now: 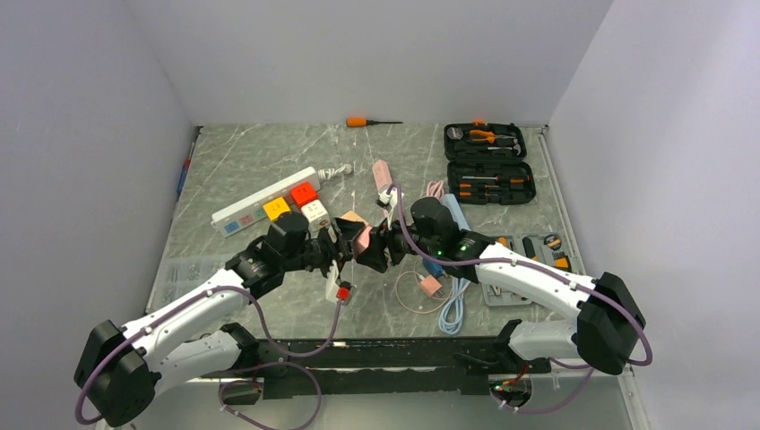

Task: Pull the plug off the socket
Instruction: Remove the plug from the socket, then place the plug at the center of the board.

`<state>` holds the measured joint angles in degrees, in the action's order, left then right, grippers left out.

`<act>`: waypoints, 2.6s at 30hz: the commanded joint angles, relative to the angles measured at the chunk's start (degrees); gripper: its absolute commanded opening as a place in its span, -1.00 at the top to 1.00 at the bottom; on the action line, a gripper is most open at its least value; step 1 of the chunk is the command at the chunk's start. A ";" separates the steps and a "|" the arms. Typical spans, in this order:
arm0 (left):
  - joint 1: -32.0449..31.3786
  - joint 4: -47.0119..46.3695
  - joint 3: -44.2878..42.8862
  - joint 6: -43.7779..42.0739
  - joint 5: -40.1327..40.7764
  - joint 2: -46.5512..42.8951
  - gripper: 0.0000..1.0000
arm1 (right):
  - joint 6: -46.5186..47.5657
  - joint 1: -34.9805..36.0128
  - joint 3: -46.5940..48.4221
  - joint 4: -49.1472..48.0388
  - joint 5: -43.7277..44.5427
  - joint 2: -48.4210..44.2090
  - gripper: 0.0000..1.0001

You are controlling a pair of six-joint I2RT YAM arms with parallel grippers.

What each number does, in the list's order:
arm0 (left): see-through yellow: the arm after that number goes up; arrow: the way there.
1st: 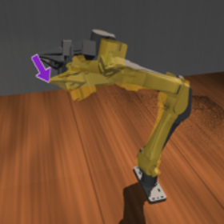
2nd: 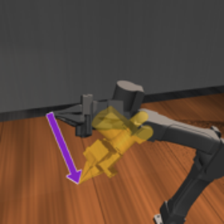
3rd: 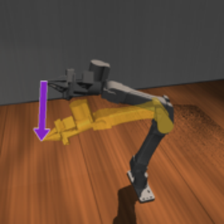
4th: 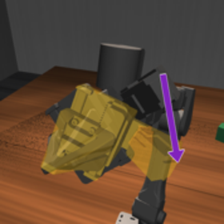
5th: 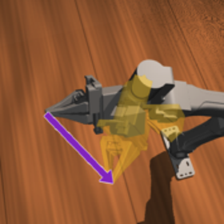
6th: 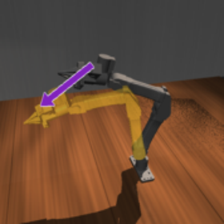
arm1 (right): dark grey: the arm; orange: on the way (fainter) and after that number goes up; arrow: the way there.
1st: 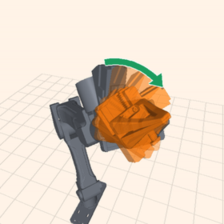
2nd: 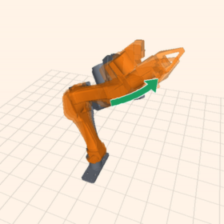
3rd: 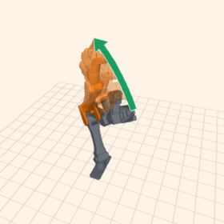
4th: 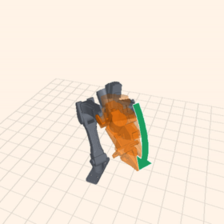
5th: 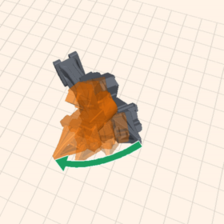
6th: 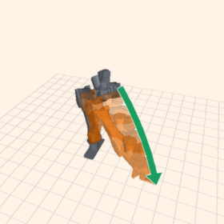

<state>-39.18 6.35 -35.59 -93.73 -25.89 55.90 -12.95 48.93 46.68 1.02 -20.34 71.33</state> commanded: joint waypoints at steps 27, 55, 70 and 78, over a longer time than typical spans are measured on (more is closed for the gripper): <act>17.63 11.33 -7.24 9.83 29.14 5.09 0.40 | -2.83 0.57 -0.50 17.19 15.16 -0.90 1.00; 6.76 30.32 -15.29 22.42 26.92 7.75 0.37 | -7.16 -7.29 7.65 8.11 29.66 19.73 -1.00; -7.86 34.74 -26.46 53.24 20.11 28.76 0.21 | -7.44 -14.23 7.60 16.37 38.49 -7.62 -1.00; -11.83 32.51 -34.34 59.83 16.43 40.73 0.10 | -11.11 -15.43 1.23 15.53 38.61 -12.04 -1.00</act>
<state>-48.90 41.15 -64.69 -39.48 -6.37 93.78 -21.71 33.93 50.43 15.11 16.69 60.23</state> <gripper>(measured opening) 0.626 0.994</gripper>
